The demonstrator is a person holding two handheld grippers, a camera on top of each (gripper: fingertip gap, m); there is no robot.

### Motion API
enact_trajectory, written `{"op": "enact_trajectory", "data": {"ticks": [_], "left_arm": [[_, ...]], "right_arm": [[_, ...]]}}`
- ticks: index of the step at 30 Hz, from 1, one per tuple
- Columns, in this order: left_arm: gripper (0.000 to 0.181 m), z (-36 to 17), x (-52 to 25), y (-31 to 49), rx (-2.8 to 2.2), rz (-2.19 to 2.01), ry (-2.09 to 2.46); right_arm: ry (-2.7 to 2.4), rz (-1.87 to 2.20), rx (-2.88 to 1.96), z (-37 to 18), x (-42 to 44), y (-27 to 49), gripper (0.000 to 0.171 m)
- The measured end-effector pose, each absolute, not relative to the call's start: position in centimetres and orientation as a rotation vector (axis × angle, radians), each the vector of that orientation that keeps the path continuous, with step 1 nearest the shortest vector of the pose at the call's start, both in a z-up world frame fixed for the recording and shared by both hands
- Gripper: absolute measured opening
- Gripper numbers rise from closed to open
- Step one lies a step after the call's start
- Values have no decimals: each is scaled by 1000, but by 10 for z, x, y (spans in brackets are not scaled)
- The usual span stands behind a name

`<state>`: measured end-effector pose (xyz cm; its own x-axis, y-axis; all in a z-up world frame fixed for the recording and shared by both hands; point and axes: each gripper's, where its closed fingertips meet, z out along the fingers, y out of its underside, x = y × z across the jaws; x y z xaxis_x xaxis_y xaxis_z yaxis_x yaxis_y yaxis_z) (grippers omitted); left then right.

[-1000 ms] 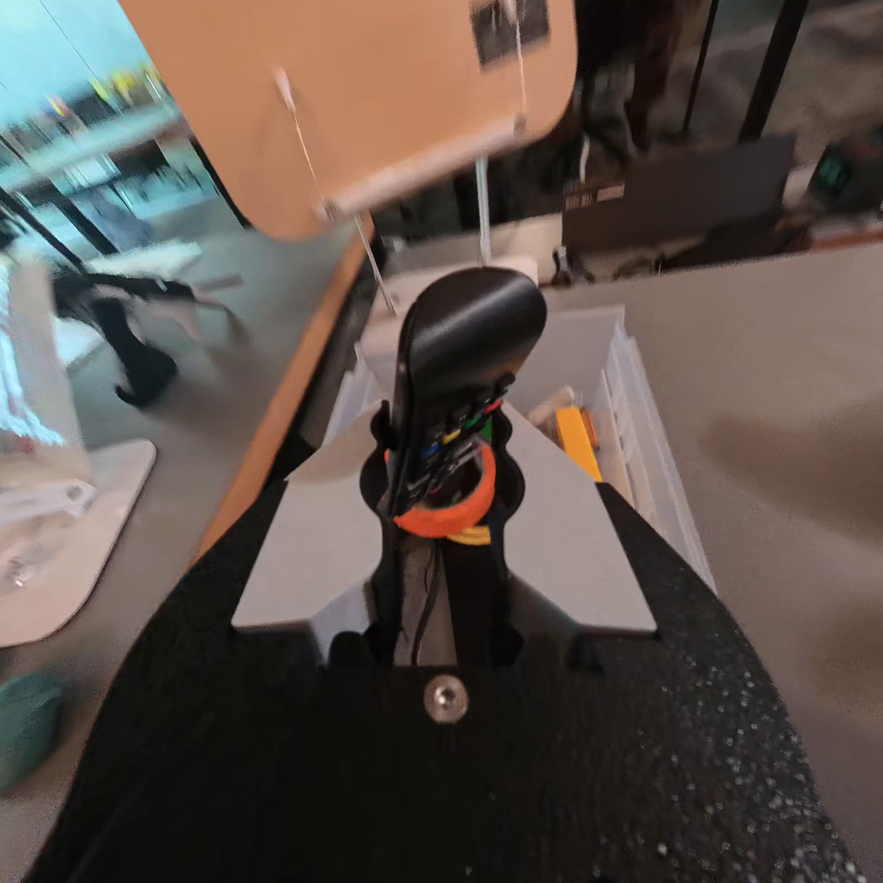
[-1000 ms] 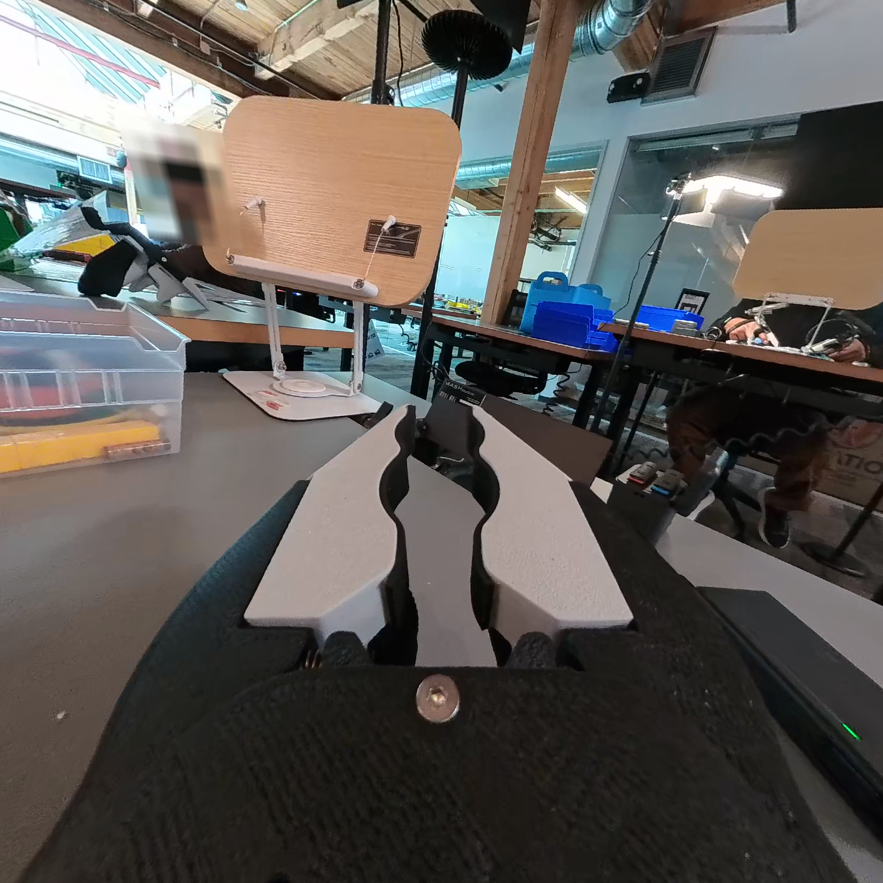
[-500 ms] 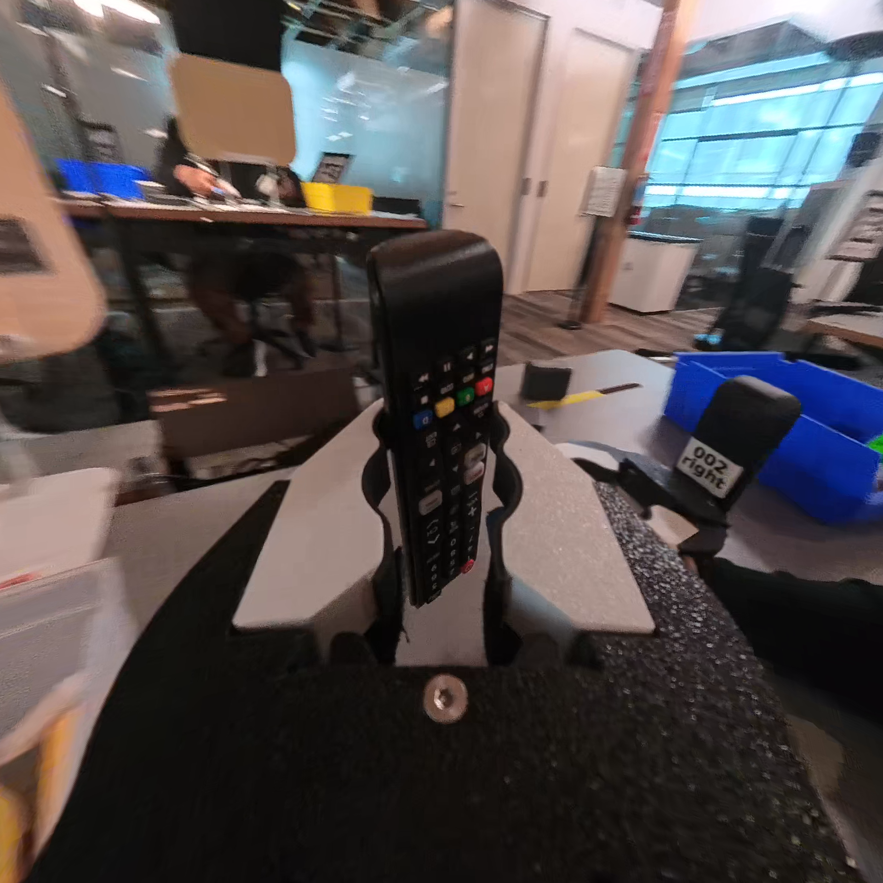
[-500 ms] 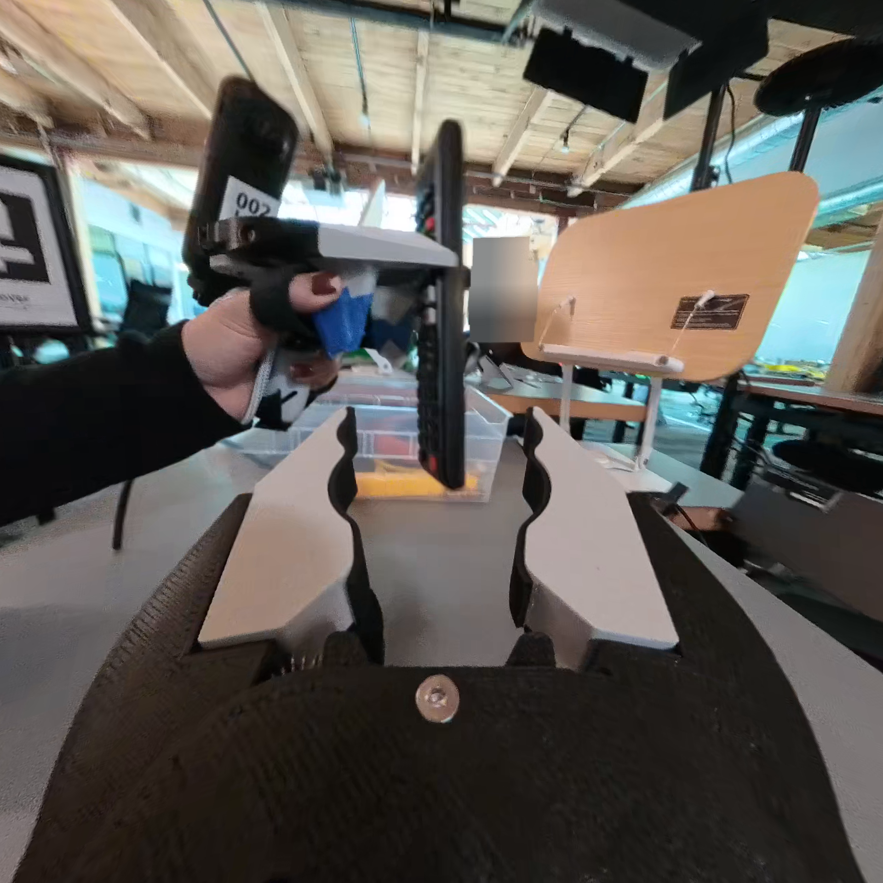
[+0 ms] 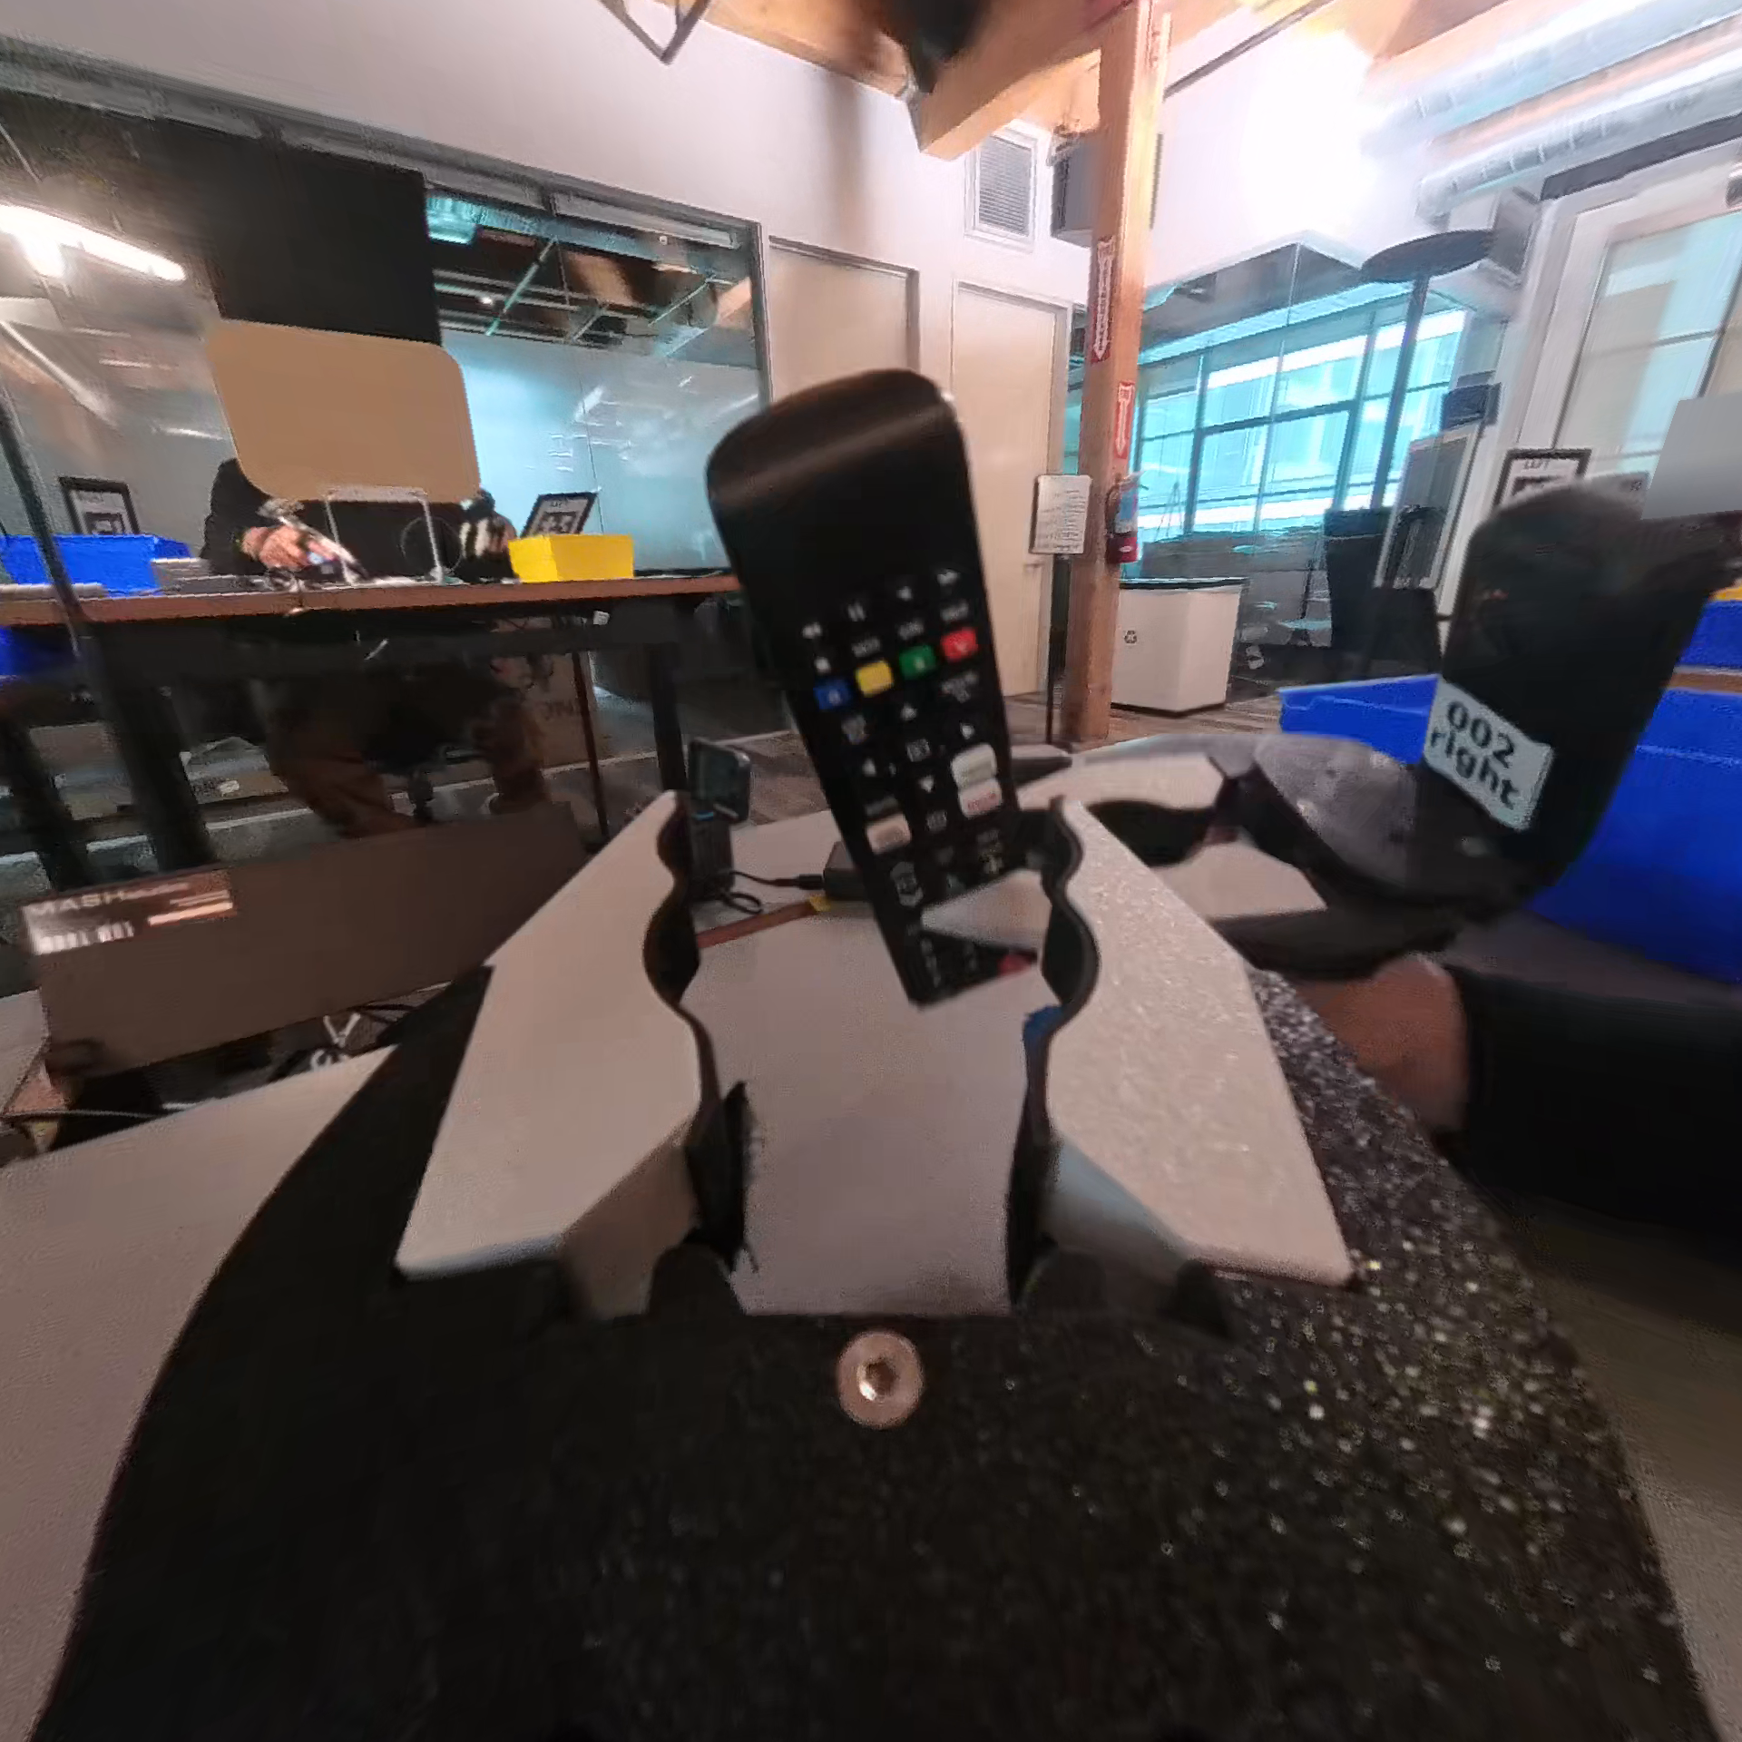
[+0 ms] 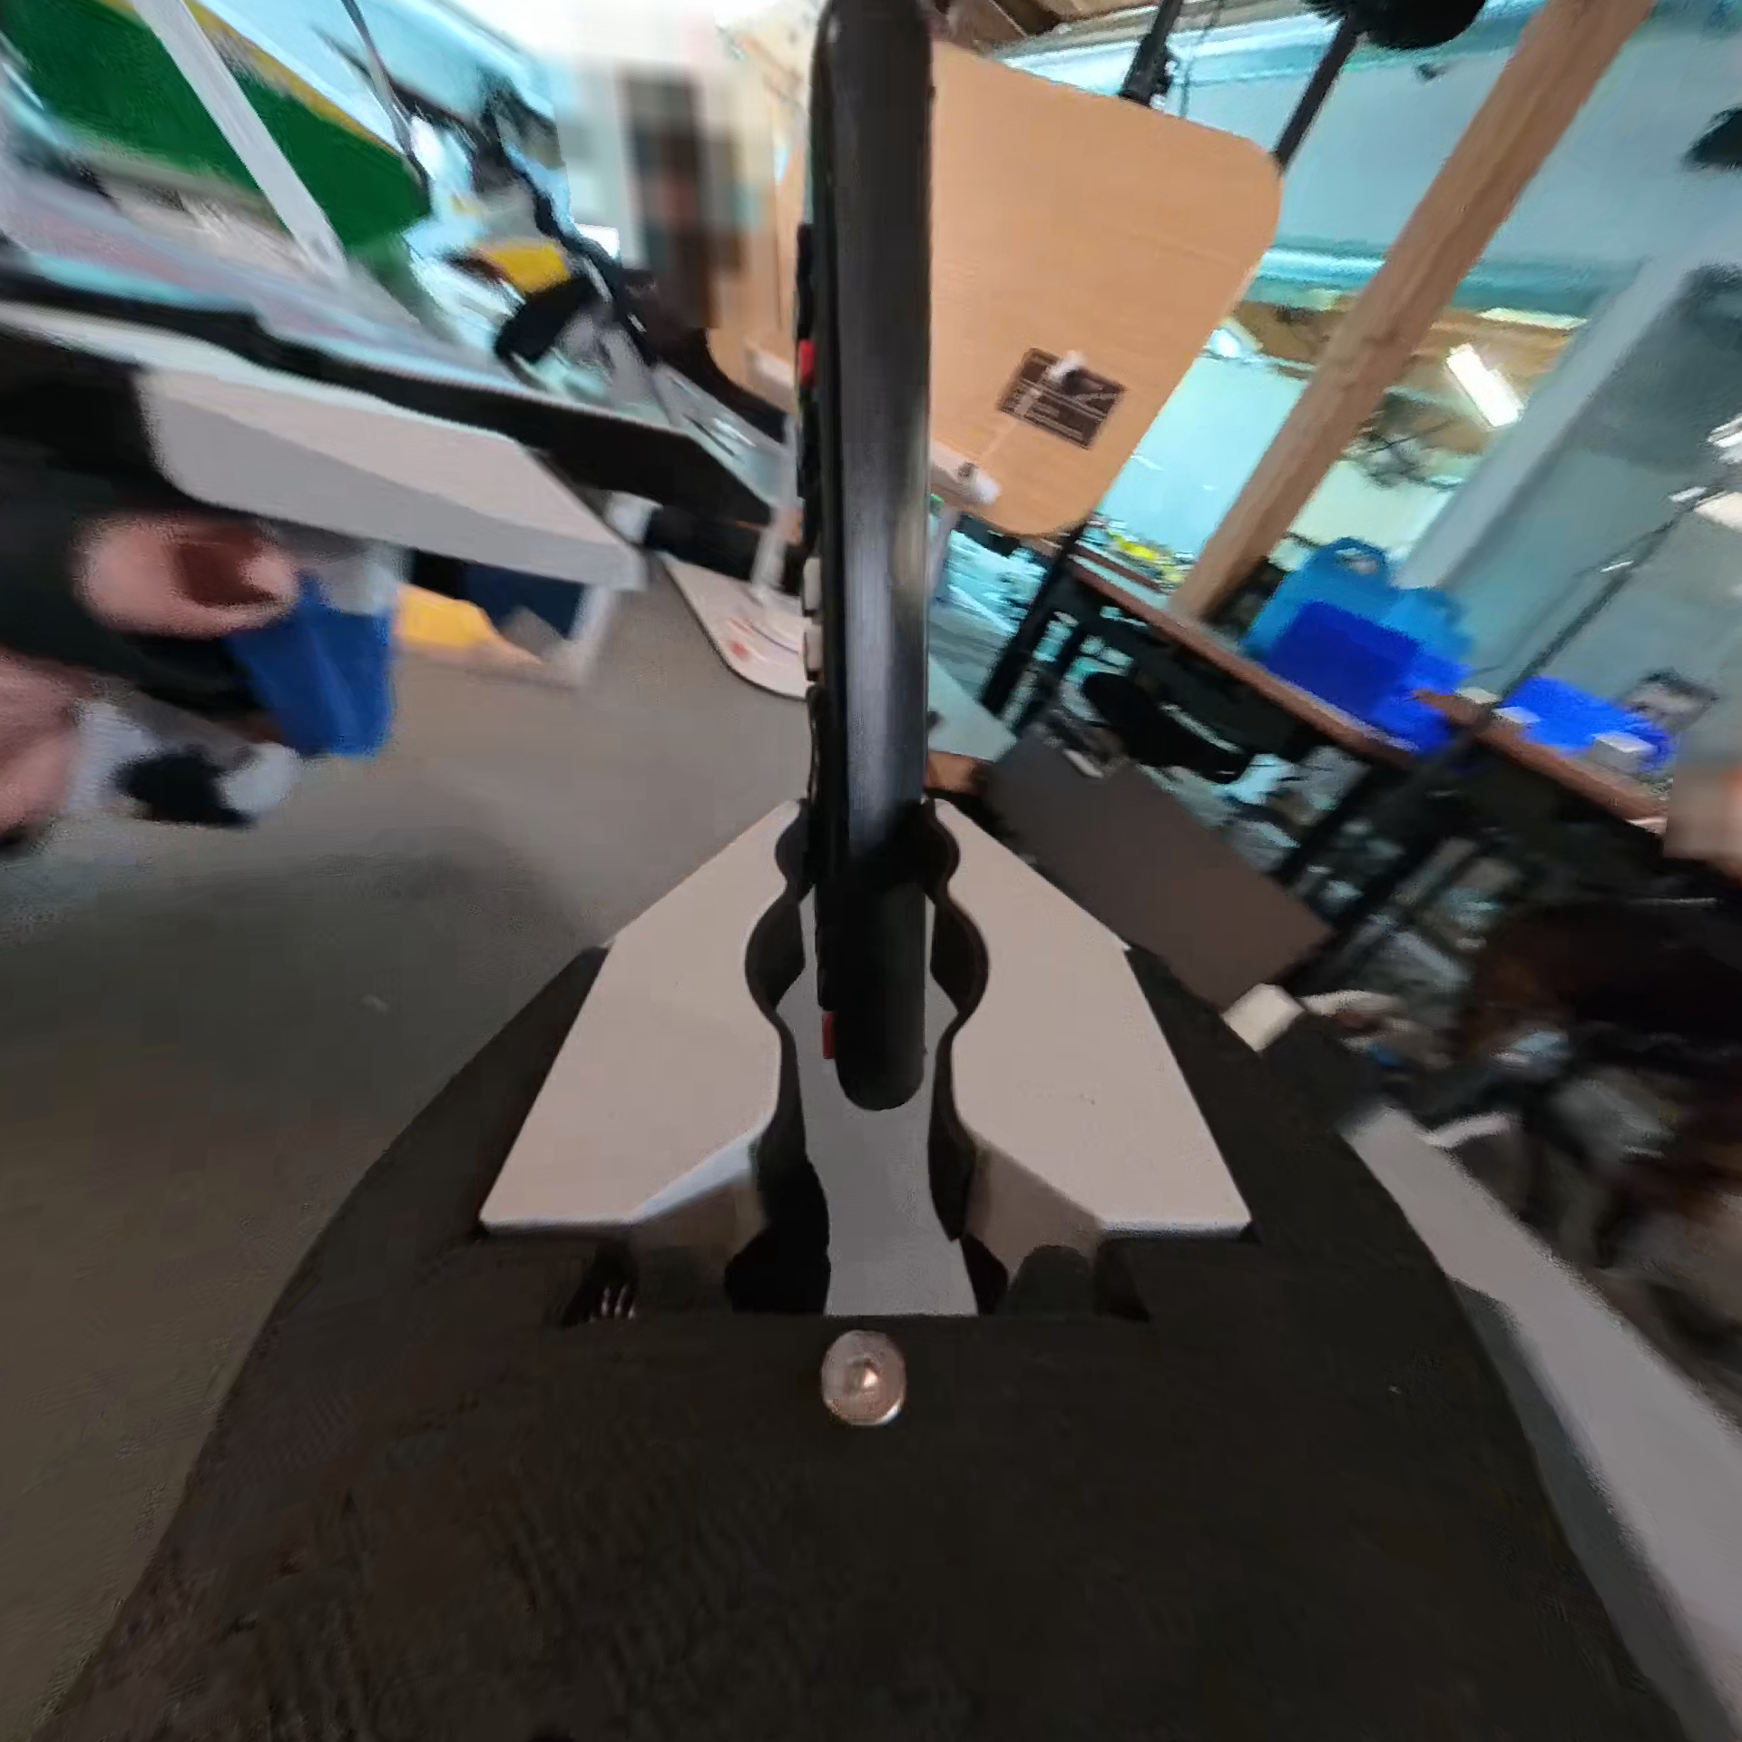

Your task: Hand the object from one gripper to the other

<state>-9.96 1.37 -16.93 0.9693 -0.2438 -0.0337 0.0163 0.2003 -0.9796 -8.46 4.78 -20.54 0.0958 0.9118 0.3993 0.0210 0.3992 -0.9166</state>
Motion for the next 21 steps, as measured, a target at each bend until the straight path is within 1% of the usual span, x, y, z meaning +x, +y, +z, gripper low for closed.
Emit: {"op": "enact_trajectory", "data": {"ticks": [1, 2, 5, 7, 8, 10, 11, 12, 13, 17, 20, 21], "left_arm": [[71, -176, -98, 13, -1359, -203, 209], [74, -181, -98, 14, -1367, -243, 200], [88, -184, -101, 21, -1369, -434, 109], [98, -184, -104, 24, -1356, -581, 18], [99, -186, -105, 26, -1351, -658, -27], [94, -187, -106, 26, -1319, -817, -119], [85, -186, -106, 25, -1287, -908, -148], [71, -184, -104, 23, -1251, -1001, -164], [60, -184, -103, 22, -1225, -1076, -189], [43, -182, -108, 20, -1142, -1199, -269], [33, -186, -115, 21, -1160, -1157, -310], [32, -185, -116, 20, -1154, -1158, -316]], "right_arm": [[-1308, 736, -924, -207, -82, 57, 20], [-1315, 630, -890, -209, -80, 65, 20], [-1324, 293, -729, -211, -76, 77, 21], [-1301, 146, -610, -205, -76, 74, 20], [-1290, 89, -544, -202, -77, 70, 21], [-1283, -23, -432, -199, -79, 61, 21], [-1280, -75, -394, -199, -81, 58, 20], [-1276, -121, -359, -198, -82, 55, 20], [-1277, -159, -326, -199, -83, 53, 20], [-1273, -234, -246, -198, -85, 45, 20], [-1282, -263, -200, -199, -88, 38, 20], [-1285, -263, -193, -200, -89, 36, 20]]}}
